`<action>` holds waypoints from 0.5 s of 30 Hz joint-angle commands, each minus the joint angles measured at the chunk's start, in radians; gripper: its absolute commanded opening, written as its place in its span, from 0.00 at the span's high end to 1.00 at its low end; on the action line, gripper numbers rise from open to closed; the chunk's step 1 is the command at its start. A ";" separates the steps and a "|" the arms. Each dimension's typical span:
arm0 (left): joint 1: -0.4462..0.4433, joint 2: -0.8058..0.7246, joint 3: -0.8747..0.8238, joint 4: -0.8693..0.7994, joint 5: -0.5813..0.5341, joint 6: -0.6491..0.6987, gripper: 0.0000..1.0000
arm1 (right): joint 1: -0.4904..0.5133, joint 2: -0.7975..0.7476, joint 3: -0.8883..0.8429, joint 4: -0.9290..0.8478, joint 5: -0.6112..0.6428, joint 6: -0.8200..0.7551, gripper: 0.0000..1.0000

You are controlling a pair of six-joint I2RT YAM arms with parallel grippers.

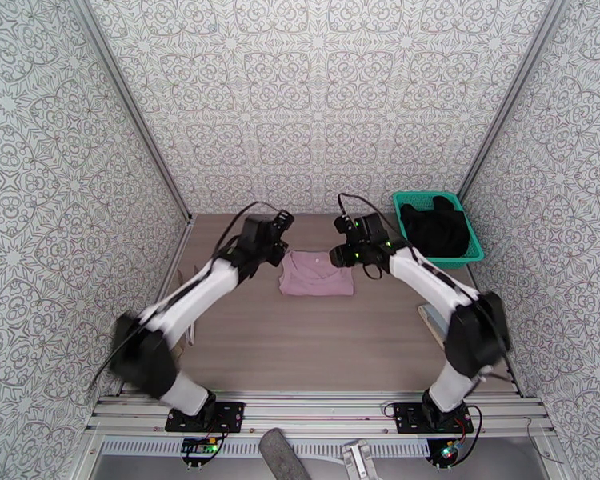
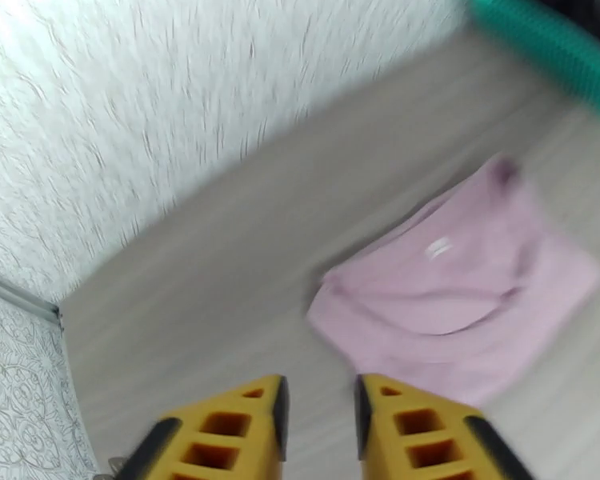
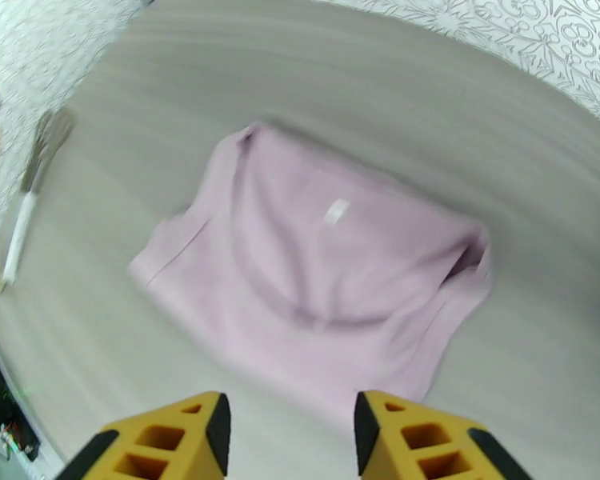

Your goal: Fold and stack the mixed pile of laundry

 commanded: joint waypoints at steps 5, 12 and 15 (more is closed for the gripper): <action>-0.008 -0.078 -0.039 -0.197 0.156 -0.386 0.30 | 0.016 -0.197 -0.206 -0.134 0.199 0.124 0.40; -0.031 0.022 -0.117 -0.243 0.156 -0.605 0.41 | 0.018 -0.054 -0.218 -0.118 0.126 0.217 0.38; -0.033 0.116 -0.092 -0.237 0.138 -0.650 0.43 | 0.018 0.039 -0.180 -0.094 0.139 0.223 0.38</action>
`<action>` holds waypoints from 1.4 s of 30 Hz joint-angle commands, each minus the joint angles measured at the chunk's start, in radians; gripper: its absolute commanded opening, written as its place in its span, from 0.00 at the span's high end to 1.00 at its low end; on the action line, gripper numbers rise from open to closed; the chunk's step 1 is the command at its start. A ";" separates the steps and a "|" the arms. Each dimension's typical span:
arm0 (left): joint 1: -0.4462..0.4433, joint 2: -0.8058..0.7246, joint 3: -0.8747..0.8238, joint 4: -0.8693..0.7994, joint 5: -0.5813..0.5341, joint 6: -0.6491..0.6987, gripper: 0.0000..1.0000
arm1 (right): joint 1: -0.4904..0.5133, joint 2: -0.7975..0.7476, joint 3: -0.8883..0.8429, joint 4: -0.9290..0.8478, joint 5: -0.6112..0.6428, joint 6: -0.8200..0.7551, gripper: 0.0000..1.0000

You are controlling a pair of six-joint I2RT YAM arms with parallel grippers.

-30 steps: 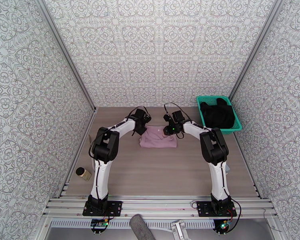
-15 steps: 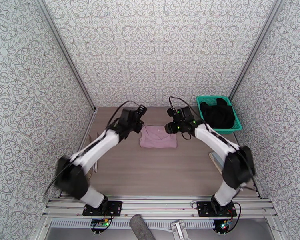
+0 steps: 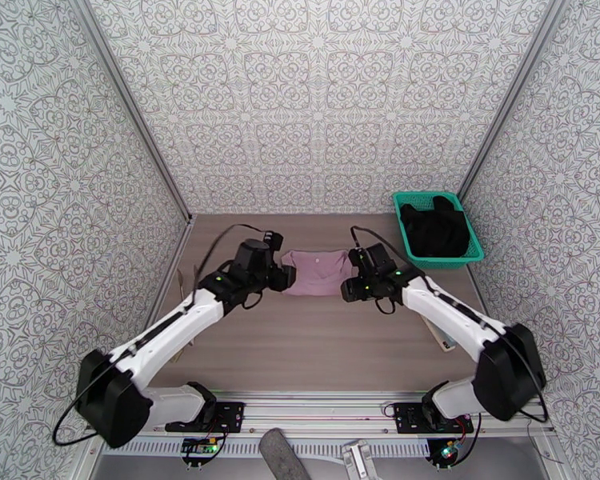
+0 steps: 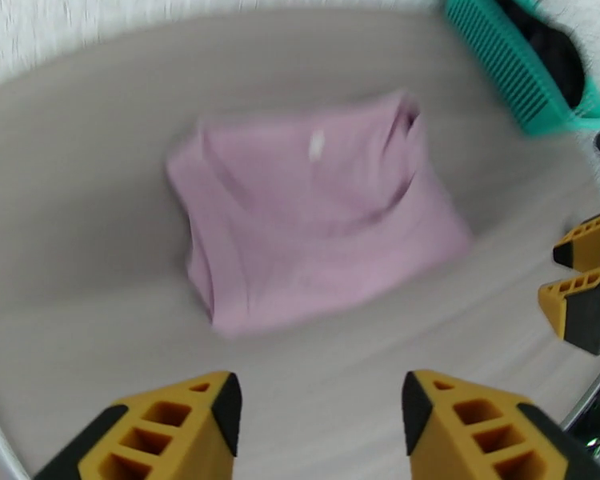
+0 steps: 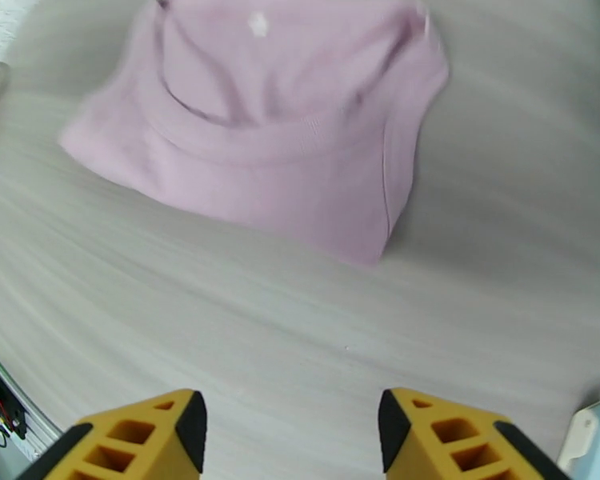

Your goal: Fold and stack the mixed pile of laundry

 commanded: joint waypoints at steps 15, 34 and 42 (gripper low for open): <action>0.055 0.541 0.323 -0.063 -0.096 -0.060 0.47 | 0.002 0.380 0.266 0.025 0.025 0.027 0.39; 0.174 0.930 0.658 -0.216 -0.100 0.000 0.46 | -0.024 0.764 0.696 -0.129 0.092 -0.007 0.46; 0.266 1.170 1.090 -0.406 -0.001 0.079 0.46 | -0.066 0.967 1.034 -0.237 0.072 0.004 0.48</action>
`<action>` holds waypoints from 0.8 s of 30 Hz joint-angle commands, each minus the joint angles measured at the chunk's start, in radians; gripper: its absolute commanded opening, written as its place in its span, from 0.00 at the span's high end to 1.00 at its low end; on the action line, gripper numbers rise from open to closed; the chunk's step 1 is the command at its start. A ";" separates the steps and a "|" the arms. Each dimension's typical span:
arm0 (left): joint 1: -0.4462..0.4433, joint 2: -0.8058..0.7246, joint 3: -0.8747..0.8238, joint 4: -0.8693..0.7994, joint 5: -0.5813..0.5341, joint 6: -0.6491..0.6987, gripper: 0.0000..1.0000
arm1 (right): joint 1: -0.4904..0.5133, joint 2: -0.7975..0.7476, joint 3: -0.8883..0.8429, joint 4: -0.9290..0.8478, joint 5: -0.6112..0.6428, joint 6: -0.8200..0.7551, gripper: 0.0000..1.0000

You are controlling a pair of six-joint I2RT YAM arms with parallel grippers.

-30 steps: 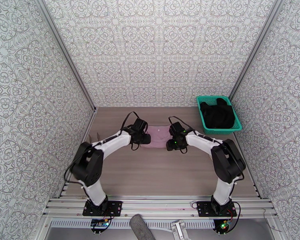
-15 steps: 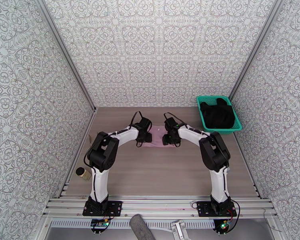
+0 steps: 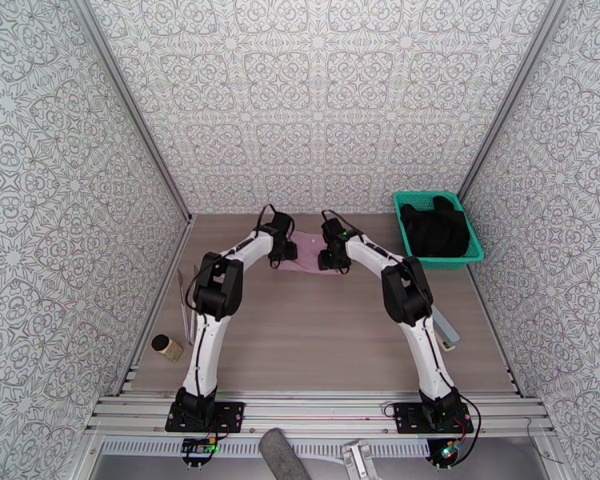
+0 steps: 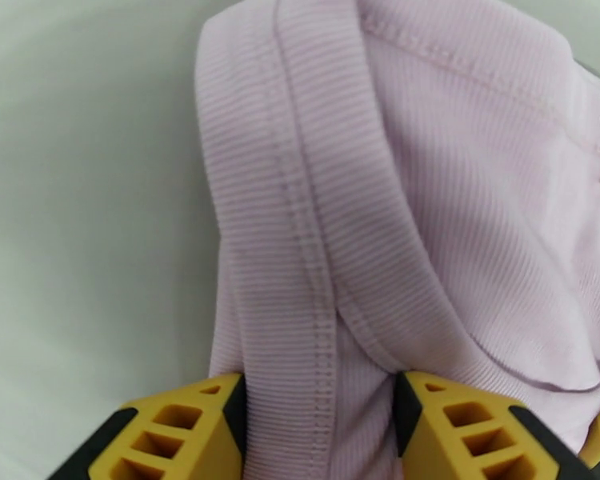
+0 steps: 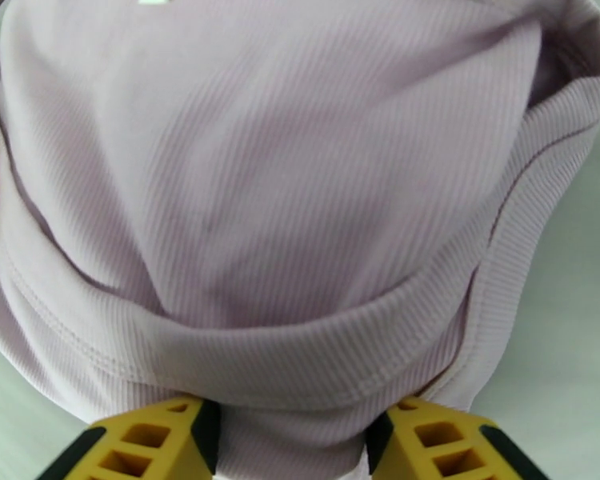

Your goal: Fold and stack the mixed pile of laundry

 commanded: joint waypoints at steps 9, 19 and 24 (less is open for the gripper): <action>0.090 0.339 0.467 -0.272 0.198 0.051 0.46 | -0.066 0.298 0.410 -0.163 -0.050 0.030 0.48; 0.121 0.368 0.493 -0.212 0.249 0.040 0.45 | -0.106 0.373 0.542 -0.139 -0.096 0.067 0.48; 0.137 0.396 0.555 -0.206 0.291 0.041 0.44 | -0.115 0.376 0.543 -0.118 -0.137 0.067 0.43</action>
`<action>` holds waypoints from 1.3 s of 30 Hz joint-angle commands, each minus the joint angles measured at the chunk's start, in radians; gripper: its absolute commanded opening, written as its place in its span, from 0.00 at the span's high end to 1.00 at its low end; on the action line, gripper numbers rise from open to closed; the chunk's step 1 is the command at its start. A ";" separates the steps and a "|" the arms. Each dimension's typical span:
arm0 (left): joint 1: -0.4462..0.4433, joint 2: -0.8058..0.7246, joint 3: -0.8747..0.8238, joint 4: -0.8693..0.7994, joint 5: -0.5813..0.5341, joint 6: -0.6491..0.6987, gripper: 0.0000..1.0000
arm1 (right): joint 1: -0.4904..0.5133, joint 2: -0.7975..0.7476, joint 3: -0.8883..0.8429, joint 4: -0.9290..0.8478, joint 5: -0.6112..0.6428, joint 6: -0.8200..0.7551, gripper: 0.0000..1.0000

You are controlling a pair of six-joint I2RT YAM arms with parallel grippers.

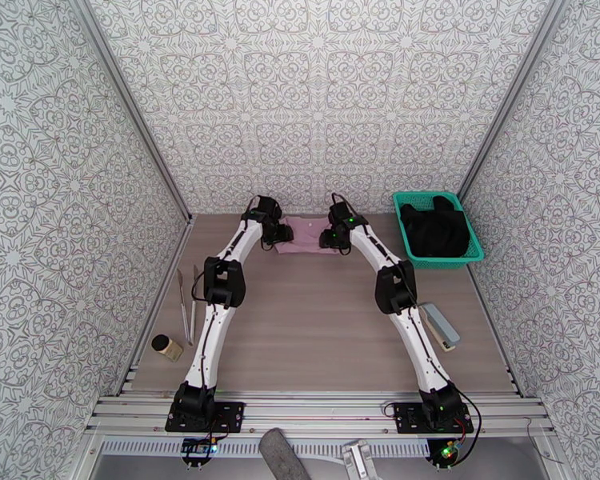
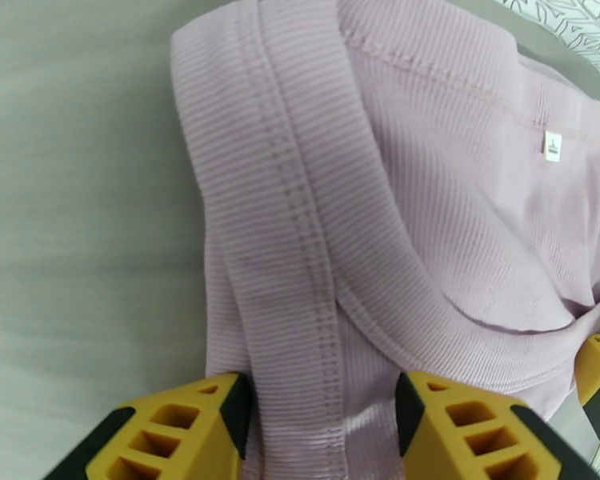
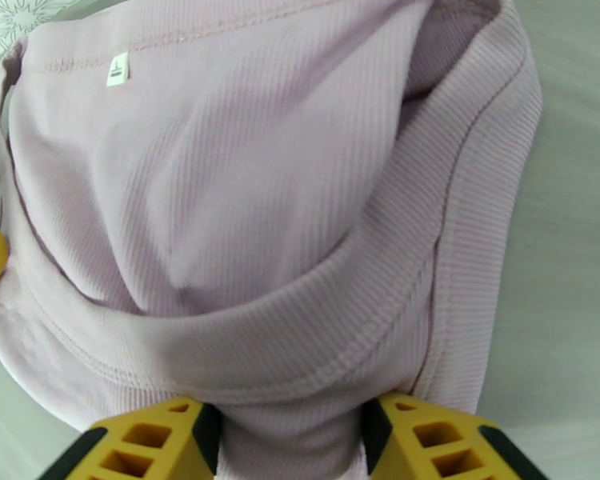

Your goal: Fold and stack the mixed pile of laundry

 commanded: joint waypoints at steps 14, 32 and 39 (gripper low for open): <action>0.043 -0.035 -0.067 0.043 0.004 0.000 0.01 | -0.053 -0.117 -0.109 0.056 -0.039 -0.055 0.05; -0.008 -0.937 -0.635 0.227 -0.077 0.074 0.01 | -0.051 -1.307 -1.030 0.177 0.136 -0.088 0.01; 0.018 -1.389 -1.257 0.612 0.057 -0.112 0.01 | -0.131 -1.656 -1.454 0.341 0.246 -0.071 0.04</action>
